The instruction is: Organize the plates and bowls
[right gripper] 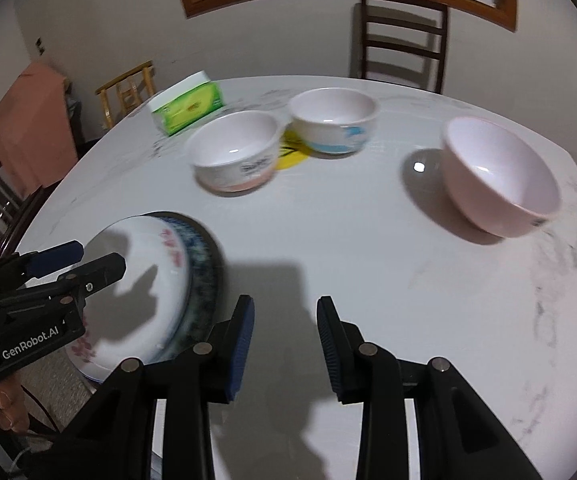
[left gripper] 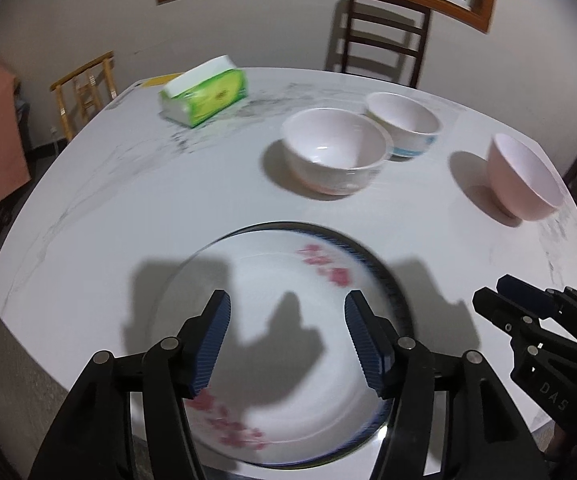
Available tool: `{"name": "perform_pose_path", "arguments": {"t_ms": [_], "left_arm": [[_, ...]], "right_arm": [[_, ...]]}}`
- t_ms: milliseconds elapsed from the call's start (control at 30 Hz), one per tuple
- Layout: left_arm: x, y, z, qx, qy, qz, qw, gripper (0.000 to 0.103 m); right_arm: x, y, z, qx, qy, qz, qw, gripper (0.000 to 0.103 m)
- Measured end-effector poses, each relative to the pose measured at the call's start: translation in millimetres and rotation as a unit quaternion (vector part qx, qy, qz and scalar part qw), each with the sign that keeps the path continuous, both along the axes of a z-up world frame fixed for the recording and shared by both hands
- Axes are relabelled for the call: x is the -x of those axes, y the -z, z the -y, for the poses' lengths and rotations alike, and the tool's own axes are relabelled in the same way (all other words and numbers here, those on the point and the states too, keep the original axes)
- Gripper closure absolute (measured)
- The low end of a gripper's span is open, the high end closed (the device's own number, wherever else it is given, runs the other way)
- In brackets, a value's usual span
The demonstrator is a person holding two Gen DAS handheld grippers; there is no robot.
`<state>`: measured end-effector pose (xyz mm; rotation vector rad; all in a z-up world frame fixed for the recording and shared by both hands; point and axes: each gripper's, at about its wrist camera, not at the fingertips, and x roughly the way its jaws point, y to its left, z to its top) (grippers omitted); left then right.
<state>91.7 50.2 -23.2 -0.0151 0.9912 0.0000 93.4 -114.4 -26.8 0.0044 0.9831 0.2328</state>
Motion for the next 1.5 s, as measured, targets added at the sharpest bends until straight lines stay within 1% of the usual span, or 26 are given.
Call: {"name": "perform_pose_path", "arguments": {"t_ms": [300,467,600,833,933,1033,1100,1233,1300,1367,1500], "left_arm": [[-16.1,-10.1,74.1,0.001,0.069,-0.004,0.9976,0.044],[-28.2,-17.8,112.5,0.009,0.099,-0.007,0.9951,0.043],[-42.0,-23.3,135.7,0.014,0.110,-0.007,0.9938,0.042],[-74.4,-33.7,160.0,0.040,0.108,-0.014,0.9932,0.040],[-92.4,-37.1,169.2,0.053,0.103,-0.020,0.9930,0.040],[-110.2,-38.2,178.8,0.059,0.100,-0.028,0.9929,0.040],[-122.3,-36.3,184.7,0.065,0.099,-0.037,0.9923,0.040],[-147.9,-25.9,194.5,0.083,0.092,-0.067,0.9900,0.040],[-159.6,-19.4,199.1,0.086,0.084,-0.078,0.9897,0.041],[-166.6,-14.0,201.5,0.087,0.080,-0.084,0.9895,0.041],[-182.7,-1.5,210.8,0.094,0.075,-0.098,0.9879,0.043]], "right_arm": [[8.1,-7.0,71.2,0.012,0.060,0.002,0.998,0.070],[6.0,-11.4,111.6,0.030,0.090,0.007,0.995,0.070],[2.2,-18.8,142.1,0.032,0.110,0.013,0.993,0.070],[-17.3,-40.5,194.3,0.009,0.141,0.025,0.990,0.070],[-34.1,-48.2,211.8,0.003,0.150,0.026,0.988,0.070],[-55.7,-49.0,226.5,-0.007,0.157,0.016,0.987,0.070],[-73.6,-43.8,234.0,-0.013,0.160,0.003,0.987,0.070],[-99.3,-32.9,239.7,-0.016,0.166,-0.016,0.986,0.070],[-110.8,-25.7,241.1,-0.016,0.170,-0.026,0.985,0.070],[-121.9,-17.6,241.3,-0.006,0.172,-0.037,0.984,0.070],[-138.0,-2.4,243.8,-0.008,0.177,-0.054,0.983,0.070]]}}
